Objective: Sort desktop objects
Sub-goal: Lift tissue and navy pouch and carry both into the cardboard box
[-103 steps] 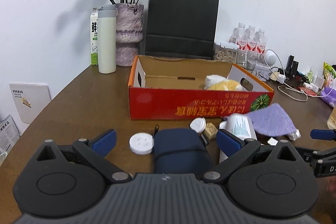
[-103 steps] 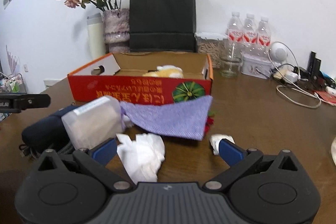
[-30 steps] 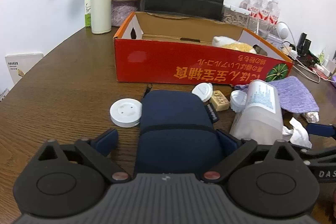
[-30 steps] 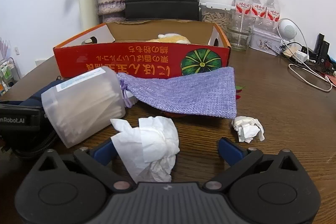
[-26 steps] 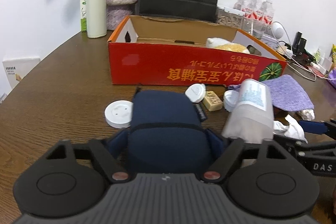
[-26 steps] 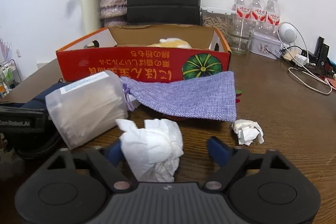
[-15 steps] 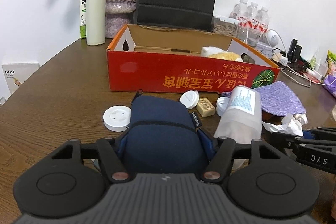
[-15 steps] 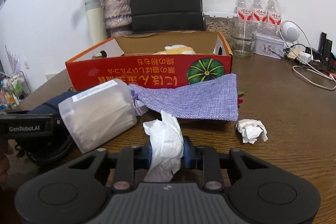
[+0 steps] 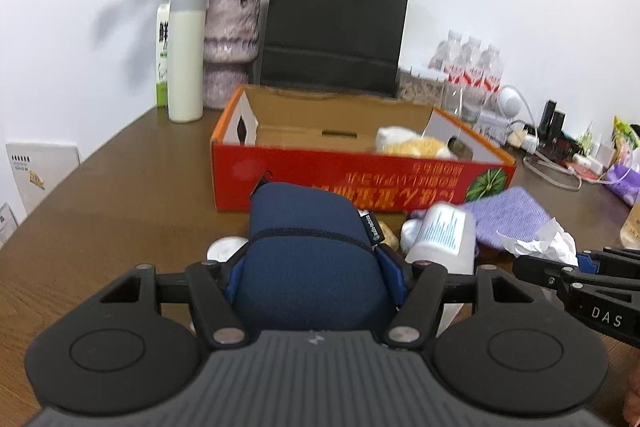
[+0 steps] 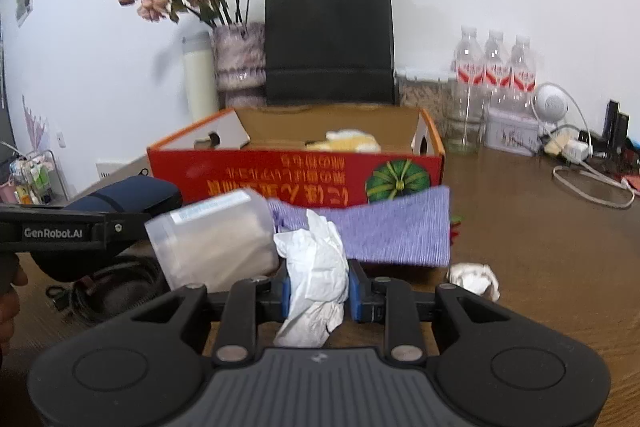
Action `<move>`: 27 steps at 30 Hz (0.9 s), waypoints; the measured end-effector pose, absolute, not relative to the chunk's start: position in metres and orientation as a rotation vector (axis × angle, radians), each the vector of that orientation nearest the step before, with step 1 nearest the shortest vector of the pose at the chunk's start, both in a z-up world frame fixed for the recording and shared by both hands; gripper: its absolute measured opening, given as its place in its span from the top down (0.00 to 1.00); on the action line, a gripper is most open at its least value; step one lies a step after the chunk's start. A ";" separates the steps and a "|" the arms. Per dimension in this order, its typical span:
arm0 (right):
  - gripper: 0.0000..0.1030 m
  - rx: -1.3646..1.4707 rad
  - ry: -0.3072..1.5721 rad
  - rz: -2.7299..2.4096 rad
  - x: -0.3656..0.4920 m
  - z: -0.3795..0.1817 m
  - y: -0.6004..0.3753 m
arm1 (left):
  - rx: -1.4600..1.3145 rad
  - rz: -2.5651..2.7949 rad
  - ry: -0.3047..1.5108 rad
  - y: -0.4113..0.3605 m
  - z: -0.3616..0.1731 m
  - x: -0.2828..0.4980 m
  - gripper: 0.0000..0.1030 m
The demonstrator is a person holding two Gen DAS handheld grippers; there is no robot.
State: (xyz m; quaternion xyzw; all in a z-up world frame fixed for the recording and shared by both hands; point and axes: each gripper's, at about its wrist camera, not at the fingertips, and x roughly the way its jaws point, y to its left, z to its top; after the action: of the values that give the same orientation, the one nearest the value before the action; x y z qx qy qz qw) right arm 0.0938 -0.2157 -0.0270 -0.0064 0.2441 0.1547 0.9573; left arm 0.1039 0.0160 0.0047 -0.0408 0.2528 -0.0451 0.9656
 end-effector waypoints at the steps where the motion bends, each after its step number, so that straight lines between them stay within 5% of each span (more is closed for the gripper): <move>1: 0.76 -0.009 0.485 0.317 0.093 -0.024 -0.216 | -0.083 -0.094 0.499 0.016 0.009 0.103 0.37; 16: 0.76 -0.009 0.317 0.327 0.132 0.052 -0.206 | -0.094 -0.148 0.315 0.012 0.077 0.144 0.37; 27: 0.76 0.083 0.325 0.352 0.218 0.070 -0.180 | -0.151 -0.141 0.303 0.015 0.076 0.209 0.37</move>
State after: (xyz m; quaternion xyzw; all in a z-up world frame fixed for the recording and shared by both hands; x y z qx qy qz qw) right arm 0.2183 -0.1801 0.0701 0.0411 0.1609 0.1743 0.9706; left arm 0.2093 0.0153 0.0756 -0.0750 0.1508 -0.0701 0.9832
